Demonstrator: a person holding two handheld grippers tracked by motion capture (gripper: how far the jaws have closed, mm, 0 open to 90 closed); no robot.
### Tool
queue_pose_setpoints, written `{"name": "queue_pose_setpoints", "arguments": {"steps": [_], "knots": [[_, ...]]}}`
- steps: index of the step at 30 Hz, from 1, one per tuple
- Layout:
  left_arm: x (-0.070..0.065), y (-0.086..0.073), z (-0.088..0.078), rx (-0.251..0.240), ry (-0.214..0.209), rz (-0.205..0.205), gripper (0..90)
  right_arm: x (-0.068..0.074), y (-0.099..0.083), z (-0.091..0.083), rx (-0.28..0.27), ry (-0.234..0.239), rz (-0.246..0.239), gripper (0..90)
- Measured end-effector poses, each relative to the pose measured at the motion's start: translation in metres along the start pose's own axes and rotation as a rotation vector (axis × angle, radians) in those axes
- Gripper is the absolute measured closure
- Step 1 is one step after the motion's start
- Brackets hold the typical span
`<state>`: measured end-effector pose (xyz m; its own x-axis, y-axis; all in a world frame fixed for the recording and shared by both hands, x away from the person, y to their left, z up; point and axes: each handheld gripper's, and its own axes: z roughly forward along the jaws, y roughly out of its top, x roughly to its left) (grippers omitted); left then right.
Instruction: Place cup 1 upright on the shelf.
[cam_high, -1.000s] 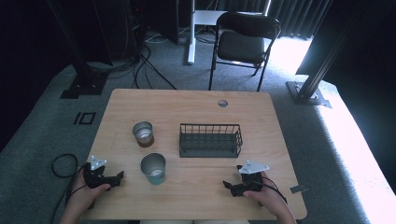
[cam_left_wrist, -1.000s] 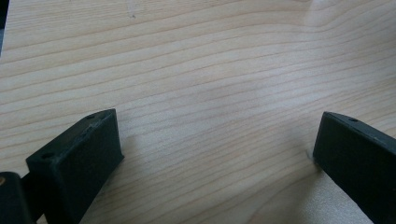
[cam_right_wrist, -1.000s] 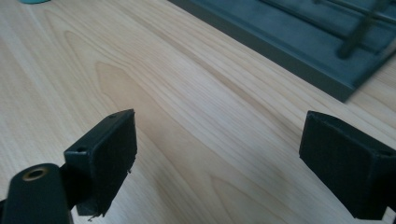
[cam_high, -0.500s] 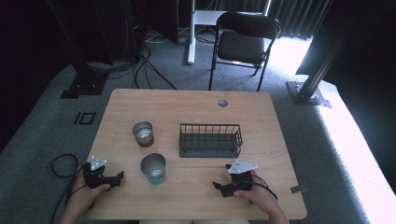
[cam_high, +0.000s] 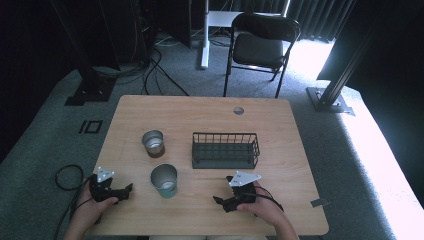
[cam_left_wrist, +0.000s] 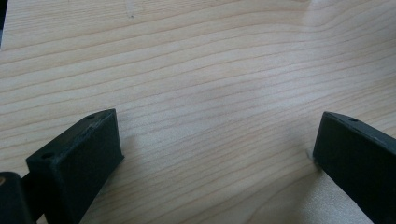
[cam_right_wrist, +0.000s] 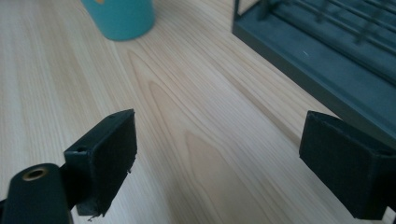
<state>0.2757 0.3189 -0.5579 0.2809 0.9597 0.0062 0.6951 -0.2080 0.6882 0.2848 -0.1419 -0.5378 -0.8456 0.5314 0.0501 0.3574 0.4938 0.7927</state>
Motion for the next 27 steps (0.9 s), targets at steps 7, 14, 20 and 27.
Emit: {"name": "queue_pose_setpoints", "arguments": {"steps": [7,14,20,27], "knots": [[0.000,0.000,0.000,0.000,0.000,0.000,1.6,0.008,0.010,0.010,-0.005,0.026,-0.027,10.9],[0.000,0.000,0.000,0.000,0.000,0.000,1.6,0.017,0.019,0.021,-0.013,0.054,-0.045,10.9],[0.000,0.000,0.000,0.000,0.000,0.000,1.6,0.025,0.027,0.033,-0.026,0.074,-0.054,11.0],[0.000,0.000,0.000,0.000,0.000,0.000,1.6,0.031,0.033,0.041,-0.045,0.090,-0.049,11.0]]}}
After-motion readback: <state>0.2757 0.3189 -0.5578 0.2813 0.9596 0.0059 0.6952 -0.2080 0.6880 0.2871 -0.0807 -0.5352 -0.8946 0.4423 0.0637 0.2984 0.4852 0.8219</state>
